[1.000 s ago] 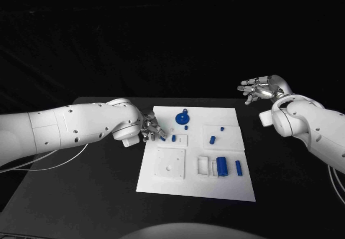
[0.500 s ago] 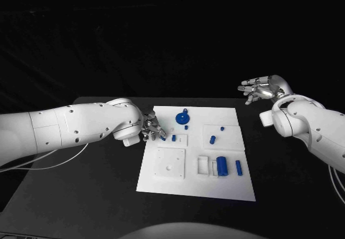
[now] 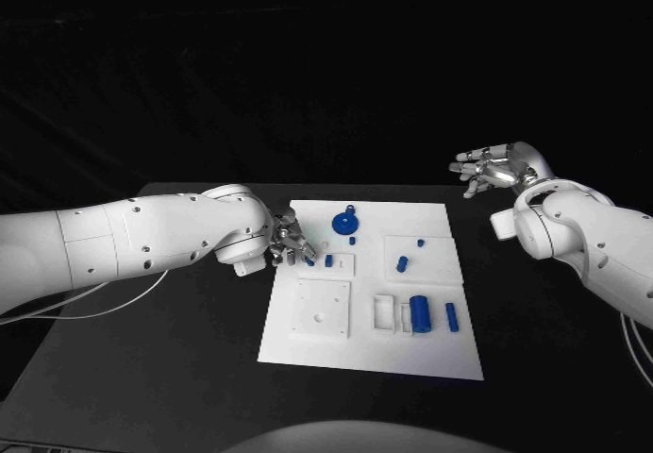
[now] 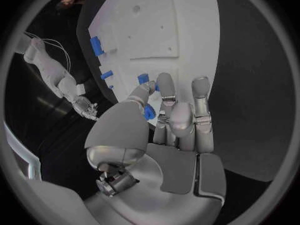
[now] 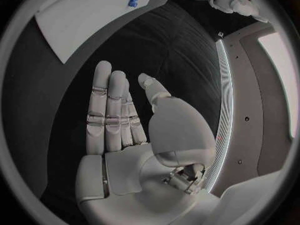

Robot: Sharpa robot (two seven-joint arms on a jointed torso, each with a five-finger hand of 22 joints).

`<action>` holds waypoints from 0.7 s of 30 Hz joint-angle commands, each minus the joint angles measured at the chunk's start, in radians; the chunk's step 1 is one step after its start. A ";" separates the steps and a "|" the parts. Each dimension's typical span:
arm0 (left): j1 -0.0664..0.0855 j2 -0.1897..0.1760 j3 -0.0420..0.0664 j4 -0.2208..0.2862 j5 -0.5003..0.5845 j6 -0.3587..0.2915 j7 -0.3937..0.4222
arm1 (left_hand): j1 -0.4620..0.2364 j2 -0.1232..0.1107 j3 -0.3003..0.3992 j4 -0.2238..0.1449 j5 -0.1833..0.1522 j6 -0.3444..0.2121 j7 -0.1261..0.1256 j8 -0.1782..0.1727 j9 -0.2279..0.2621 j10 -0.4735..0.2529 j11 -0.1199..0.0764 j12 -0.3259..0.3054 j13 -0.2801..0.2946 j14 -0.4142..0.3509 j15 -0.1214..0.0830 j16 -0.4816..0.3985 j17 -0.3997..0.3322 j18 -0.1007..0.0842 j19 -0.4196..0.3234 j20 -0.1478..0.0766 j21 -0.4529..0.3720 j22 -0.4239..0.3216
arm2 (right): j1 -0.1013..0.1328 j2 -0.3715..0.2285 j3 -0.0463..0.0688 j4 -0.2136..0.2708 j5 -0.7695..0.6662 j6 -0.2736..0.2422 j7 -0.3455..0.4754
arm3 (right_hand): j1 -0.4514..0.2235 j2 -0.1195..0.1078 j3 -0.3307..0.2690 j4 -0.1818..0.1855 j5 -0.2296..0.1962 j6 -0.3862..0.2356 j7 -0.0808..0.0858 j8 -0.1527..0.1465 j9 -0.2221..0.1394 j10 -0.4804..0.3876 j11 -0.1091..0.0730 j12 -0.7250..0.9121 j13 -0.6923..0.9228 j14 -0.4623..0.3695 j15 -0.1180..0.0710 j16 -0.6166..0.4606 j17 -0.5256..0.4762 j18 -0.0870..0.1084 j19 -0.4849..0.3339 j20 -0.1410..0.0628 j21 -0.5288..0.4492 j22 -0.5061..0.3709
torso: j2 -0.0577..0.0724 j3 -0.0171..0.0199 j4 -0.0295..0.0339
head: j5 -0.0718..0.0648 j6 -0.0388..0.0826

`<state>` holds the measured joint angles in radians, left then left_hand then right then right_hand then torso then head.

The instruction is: Assemble the parts on the task board

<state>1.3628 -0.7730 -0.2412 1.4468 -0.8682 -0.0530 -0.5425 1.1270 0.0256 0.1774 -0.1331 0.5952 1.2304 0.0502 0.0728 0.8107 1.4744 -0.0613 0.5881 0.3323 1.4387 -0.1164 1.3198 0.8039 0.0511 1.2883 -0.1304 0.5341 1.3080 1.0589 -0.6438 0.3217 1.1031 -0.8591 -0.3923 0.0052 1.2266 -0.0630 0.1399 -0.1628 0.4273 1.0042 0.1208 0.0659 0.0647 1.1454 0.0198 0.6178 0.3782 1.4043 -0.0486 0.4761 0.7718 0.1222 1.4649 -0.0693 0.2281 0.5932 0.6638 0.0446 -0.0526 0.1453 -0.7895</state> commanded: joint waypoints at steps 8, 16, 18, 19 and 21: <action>-0.004 0.006 -0.002 0.009 -0.027 0.038 -0.007 | -0.003 0.005 0.066 -0.067 0.026 0.129 -0.087 0.009 0.021 0.041 -0.019 0.016 0.007 0.001 -0.004 0.019 0.020 0.003 -0.005 0.012 0.011 0.018 | -0.002 0.000 0.000 0.001 -0.008 0.013 0.006 | -0.008 -0.002 0.001 0.006 0.004 -0.006 0.002 -0.004 -0.001 -0.007 -0.003 -0.003 0.000 -0.005 0.003 -0.003 -0.001 -0.012 0.031 0.004 -0.001 0.001 | 0.000 -0.0006 0.0005 | 0.000 -0.002; -0.004 0.005 -0.002 0.009 -0.057 0.026 -0.012 | -0.014 0.006 0.077 -0.077 0.050 0.131 -0.087 0.009 0.031 0.041 -0.019 0.021 0.008 0.002 -0.004 0.026 0.028 0.005 -0.008 0.013 0.016 0.018 | -0.002 0.000 0.000 0.001 -0.008 0.013 0.006 | -0.009 -0.002 0.002 0.006 0.007 -0.006 0.002 -0.004 -0.001 -0.007 -0.003 -0.003 0.000 -0.005 0.003 -0.003 -0.001 -0.012 0.031 0.004 -0.001 0.001 | 0.000 -0.0015 0.0009 | 0.000 -0.001; -0.004 0.005 -0.002 0.009 -0.064 0.020 -0.013 | -0.014 0.007 0.078 -0.077 0.050 0.132 -0.088 0.010 0.032 0.041 -0.019 0.022 0.008 0.002 -0.004 0.027 0.030 0.005 -0.008 0.013 0.017 0.018 | -0.002 0.000 0.000 0.001 -0.008 0.013 0.006 | -0.009 -0.002 0.002 0.007 0.008 -0.006 0.002 -0.004 -0.001 -0.007 -0.003 -0.003 0.000 -0.005 0.003 -0.003 -0.001 -0.012 0.031 0.004 -0.001 0.001 | 0.000 -0.0012 0.0009 | 0.000 -0.001; -0.004 0.004 -0.002 0.009 -0.067 0.017 -0.014 | -0.014 0.007 0.078 -0.077 0.050 0.132 -0.088 0.010 0.032 0.041 -0.019 0.022 0.008 0.002 -0.004 0.027 0.030 0.005 -0.008 0.013 0.017 0.018 | -0.002 0.000 0.000 0.001 -0.008 0.013 0.006 | -0.009 -0.002 0.002 0.007 0.008 -0.006 0.002 -0.004 -0.001 -0.007 -0.003 -0.003 0.000 -0.005 0.003 -0.003 -0.001 -0.012 0.031 0.004 -0.001 0.001 | 0.000 -0.0013 0.0010 | 0.001 -0.001; -0.004 0.003 -0.002 0.009 -0.073 0.013 -0.016 | -0.015 0.008 0.080 -0.079 0.050 0.131 -0.088 0.010 0.034 0.041 -0.020 0.023 0.008 0.002 -0.004 0.028 0.031 0.005 -0.008 0.013 0.018 0.018 | -0.002 0.000 0.000 0.001 -0.008 0.013 0.006 | -0.009 -0.002 0.002 0.007 0.008 -0.006 0.002 -0.004 -0.001 -0.007 -0.003 -0.003 0.000 -0.005 0.003 -0.003 -0.001 -0.012 0.031 0.004 -0.001 0.001 | 0.000 -0.0013 0.0013 | 0.002 -0.001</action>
<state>1.3624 -0.7718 -0.2410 1.4525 -0.9171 -0.0467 -0.5506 1.1193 0.0331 0.1760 -0.1345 0.6399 1.2305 0.0503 0.0784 0.8212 1.4745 -0.0613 0.6060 0.3394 1.4386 -0.1160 1.3442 0.8341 0.0514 1.2811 -0.1232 0.5469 1.3078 1.0574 -0.6442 0.3217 1.1033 -0.8593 -0.3918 0.0052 1.2266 -0.0630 0.1399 -0.1628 0.4338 1.0042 0.1208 0.0659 0.0647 1.1454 0.0198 0.6178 0.3783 1.4043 -0.0486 0.4761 0.7718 0.1222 1.4648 -0.0693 0.2281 0.5930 0.6637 0.0435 -0.0518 0.1456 -0.7908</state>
